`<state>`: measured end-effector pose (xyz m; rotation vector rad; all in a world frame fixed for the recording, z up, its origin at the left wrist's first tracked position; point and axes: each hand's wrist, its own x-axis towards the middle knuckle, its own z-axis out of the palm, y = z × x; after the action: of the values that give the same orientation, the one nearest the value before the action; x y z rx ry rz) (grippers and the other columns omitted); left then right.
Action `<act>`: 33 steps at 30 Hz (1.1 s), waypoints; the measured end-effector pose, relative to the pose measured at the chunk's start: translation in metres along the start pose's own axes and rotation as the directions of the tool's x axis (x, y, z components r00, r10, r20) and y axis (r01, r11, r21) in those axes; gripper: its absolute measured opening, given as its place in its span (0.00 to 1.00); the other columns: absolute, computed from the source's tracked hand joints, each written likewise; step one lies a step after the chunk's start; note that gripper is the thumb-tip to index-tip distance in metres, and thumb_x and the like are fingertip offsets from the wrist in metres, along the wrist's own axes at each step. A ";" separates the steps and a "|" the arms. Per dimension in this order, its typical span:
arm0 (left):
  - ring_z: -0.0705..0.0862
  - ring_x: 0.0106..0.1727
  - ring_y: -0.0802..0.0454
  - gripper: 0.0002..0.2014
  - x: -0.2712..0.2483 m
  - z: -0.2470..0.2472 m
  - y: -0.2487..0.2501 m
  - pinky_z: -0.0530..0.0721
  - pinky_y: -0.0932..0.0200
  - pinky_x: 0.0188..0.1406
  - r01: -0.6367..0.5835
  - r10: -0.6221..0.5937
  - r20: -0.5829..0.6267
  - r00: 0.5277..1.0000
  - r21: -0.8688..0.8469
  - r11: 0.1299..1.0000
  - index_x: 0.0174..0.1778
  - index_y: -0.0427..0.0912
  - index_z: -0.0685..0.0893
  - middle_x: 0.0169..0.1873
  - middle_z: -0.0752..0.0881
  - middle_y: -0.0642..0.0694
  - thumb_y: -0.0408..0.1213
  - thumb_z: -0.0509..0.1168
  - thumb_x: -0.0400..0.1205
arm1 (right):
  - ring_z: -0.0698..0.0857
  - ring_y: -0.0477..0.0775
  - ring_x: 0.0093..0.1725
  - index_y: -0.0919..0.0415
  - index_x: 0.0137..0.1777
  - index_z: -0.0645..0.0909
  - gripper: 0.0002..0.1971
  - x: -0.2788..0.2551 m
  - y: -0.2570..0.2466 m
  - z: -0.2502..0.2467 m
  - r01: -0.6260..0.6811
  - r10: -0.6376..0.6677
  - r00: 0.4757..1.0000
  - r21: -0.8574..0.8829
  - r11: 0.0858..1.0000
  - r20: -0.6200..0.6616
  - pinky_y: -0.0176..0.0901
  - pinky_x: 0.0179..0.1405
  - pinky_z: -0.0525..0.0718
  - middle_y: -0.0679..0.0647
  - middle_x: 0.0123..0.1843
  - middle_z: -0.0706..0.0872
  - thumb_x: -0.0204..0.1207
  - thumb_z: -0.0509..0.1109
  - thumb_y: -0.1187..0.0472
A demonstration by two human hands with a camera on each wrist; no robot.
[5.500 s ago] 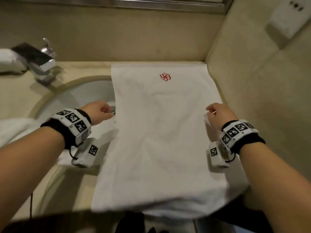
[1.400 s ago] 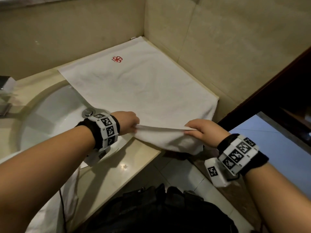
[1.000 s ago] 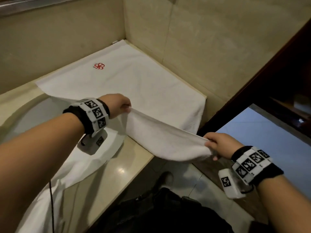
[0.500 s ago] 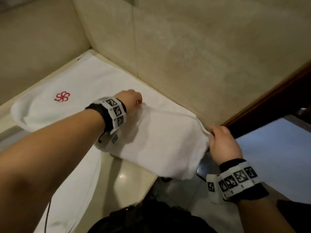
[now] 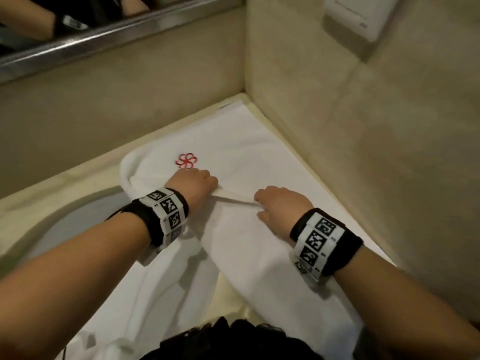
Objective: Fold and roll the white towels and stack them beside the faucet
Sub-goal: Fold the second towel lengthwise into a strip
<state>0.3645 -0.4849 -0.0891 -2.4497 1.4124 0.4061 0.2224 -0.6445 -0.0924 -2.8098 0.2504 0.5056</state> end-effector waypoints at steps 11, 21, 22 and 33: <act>0.79 0.59 0.39 0.19 -0.063 0.010 -0.115 0.79 0.49 0.57 0.402 -0.422 -0.029 0.906 -0.250 0.881 0.61 0.43 0.78 0.59 0.80 0.40 0.25 0.56 0.76 | 0.81 0.64 0.57 0.59 0.62 0.71 0.13 0.103 -0.102 -0.018 0.214 -0.213 0.977 -0.090 0.973 0.024 0.50 0.49 0.77 0.59 0.60 0.79 0.80 0.58 0.57; 0.81 0.56 0.37 0.13 -0.031 -0.067 -0.149 0.76 0.49 0.54 0.271 -0.513 -0.411 0.754 -0.516 0.812 0.57 0.43 0.82 0.55 0.84 0.37 0.30 0.57 0.80 | 0.82 0.66 0.53 0.66 0.48 0.80 0.18 0.121 -0.048 -0.080 0.080 0.079 0.937 0.428 0.900 -0.340 0.46 0.43 0.70 0.69 0.52 0.85 0.83 0.54 0.54; 0.81 0.56 0.37 0.13 -0.021 -0.072 -0.146 0.76 0.51 0.54 0.239 -0.533 -0.432 0.727 -0.568 0.788 0.58 0.42 0.81 0.56 0.83 0.36 0.31 0.56 0.81 | 0.81 0.67 0.55 0.69 0.51 0.80 0.20 0.122 -0.025 -0.085 -0.030 0.184 0.930 0.431 0.902 -0.320 0.45 0.44 0.69 0.71 0.55 0.84 0.83 0.53 0.53; 0.86 0.44 0.42 0.07 0.038 0.006 -0.077 0.85 0.45 0.55 0.344 -0.546 0.315 0.777 -0.938 -0.051 0.45 0.40 0.80 0.43 0.88 0.37 0.35 0.71 0.75 | 0.79 0.66 0.64 0.66 0.68 0.70 0.21 0.154 0.053 -0.056 -0.349 0.374 0.924 0.230 0.909 -0.075 0.49 0.60 0.76 0.66 0.66 0.79 0.79 0.62 0.57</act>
<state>0.4495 -0.4758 -0.1015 -3.8267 -0.0952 1.3679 0.3709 -0.7300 -0.1103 -2.5901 0.8138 0.3618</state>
